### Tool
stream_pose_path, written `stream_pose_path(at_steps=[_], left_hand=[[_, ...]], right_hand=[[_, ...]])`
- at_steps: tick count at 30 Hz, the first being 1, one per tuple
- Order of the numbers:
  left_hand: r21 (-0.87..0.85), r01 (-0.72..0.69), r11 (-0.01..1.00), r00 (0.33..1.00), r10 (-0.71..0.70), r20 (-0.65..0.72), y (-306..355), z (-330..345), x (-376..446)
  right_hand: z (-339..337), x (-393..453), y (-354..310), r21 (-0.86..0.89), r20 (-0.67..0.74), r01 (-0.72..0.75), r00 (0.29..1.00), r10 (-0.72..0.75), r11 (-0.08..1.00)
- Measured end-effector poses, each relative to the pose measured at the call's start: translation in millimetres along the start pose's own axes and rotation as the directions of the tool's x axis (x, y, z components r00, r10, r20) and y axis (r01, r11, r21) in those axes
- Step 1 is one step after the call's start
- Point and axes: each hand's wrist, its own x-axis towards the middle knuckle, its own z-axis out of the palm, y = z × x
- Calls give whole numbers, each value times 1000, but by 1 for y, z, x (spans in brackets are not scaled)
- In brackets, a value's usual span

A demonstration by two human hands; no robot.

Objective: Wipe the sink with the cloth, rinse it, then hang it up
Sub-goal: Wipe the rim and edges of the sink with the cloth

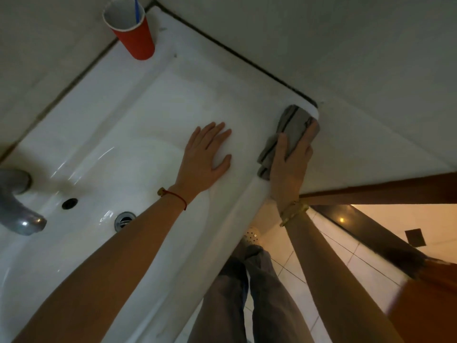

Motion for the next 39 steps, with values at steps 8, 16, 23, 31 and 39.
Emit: stream_pose_path(at_steps=[8, 16, 23, 31, 39], left_hand=[[-1, 2, 1000, 1000, -2, 6, 1, 1, 0], [4, 16, 1000, 1000, -16, 8, 2, 0, 2], [26, 32, 999, 999, -32, 11, 4, -1, 1], [-1, 22, 1000, 1000, -22, -4, 1, -1, 0], [-20, -17, 1000, 999, 16, -49, -3, 3, -4]], right_hand=[[-1, -17, 12, 57, 94, -128, 988, 122, 990], [1, -39, 11, -165, 83, 66, 995, -53, 984], [-3, 5, 4, -133, 107, -1, 994, 15, 991], [0, -76, 16, -108, 146, 9, 989, 7, 994], [3, -67, 8, -161, 125, 31, 992, -11, 986]])
